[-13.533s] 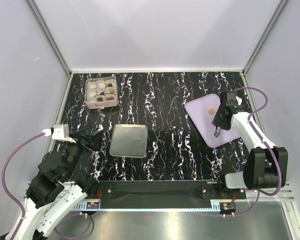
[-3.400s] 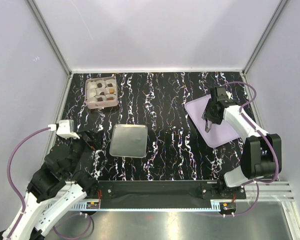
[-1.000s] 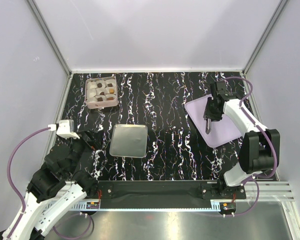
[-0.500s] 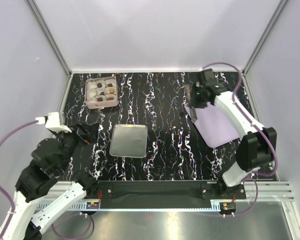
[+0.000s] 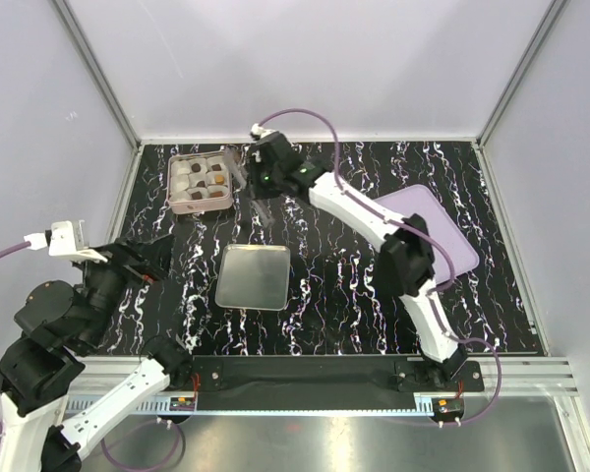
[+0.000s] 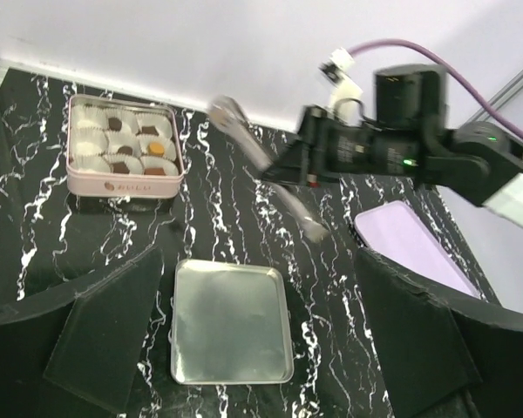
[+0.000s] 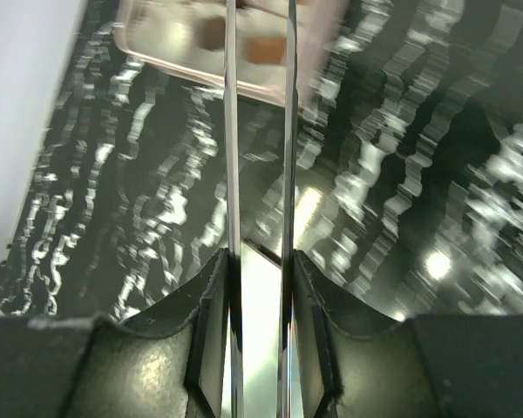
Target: Pack the chocolate
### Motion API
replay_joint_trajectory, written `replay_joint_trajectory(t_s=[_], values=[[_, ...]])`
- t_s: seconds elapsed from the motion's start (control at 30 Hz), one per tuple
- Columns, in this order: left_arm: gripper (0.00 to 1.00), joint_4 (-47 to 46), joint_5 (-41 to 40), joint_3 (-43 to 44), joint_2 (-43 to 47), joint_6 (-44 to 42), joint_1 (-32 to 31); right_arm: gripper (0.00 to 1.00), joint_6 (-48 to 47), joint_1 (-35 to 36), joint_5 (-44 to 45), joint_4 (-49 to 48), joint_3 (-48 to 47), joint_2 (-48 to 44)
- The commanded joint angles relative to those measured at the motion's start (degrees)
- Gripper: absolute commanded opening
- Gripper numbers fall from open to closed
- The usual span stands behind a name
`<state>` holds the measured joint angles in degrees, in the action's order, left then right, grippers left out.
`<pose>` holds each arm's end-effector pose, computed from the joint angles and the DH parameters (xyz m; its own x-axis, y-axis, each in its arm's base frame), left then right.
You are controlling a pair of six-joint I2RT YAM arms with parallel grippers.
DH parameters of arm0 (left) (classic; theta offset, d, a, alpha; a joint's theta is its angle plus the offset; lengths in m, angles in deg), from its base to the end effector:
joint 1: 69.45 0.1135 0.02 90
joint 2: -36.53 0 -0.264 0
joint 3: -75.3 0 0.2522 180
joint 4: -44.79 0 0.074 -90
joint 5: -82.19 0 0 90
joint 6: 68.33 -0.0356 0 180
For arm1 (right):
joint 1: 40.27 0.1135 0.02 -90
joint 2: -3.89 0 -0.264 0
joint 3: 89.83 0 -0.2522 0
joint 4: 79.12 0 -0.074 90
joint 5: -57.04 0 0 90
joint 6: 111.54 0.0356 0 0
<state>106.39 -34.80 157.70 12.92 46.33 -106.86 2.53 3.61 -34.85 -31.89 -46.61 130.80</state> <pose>0.0212 0.0041 0.4298 -0.1110 -0.3831 -0.9170 0.1485 0.9059 -0.3965 0.3698 0.3572 0.3013 -0.6896 -0.0976 -0.7176 -0.4714 0.8127 0.3425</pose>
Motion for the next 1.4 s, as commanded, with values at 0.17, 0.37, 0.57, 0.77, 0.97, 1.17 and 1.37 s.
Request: replay_joint_trajectory(t_s=[0.17,0.37,0.57,0.77,0.97,1.17,1.37], values=[[0.99,0.68,0.35,-1.76,2.35,0.73,0.05,0.37,-5.70,5.34,-4.43,-18.35,-10.21,11.85],[0.99,1.29,-0.70,-2.55,4.19,0.38,0.05,0.38,-3.69,6.66,-7.16,-21.96,-16.54,18.71],[0.99,2.44,-0.88,-2.20,5.77,0.56,0.05,0.38,-1.66,7.45,-8.05,-23.81,-19.27,22.58],[0.99,2.70,-1.49,-2.64,7.09,0.65,0.05,0.39,-1.14,7.36,-8.39,-24.07,-19.19,24.35],[0.99,3.40,-2.02,-2.55,7.88,0.73,0.05,0.39,-1.14,7.45,-9.45,-24.86,-17.25,24.61],[0.99,3.58,-2.20,-3.08,8.06,0.73,0.05,0.39,-1.14,7.54,-10.94,-25.13,-16.99,25.40],[0.99,3.76,-2.90,-3.51,8.67,0.47,0.05,0.40,-1.31,7.80,-9.80,-24.86,-16.55,26.19]])
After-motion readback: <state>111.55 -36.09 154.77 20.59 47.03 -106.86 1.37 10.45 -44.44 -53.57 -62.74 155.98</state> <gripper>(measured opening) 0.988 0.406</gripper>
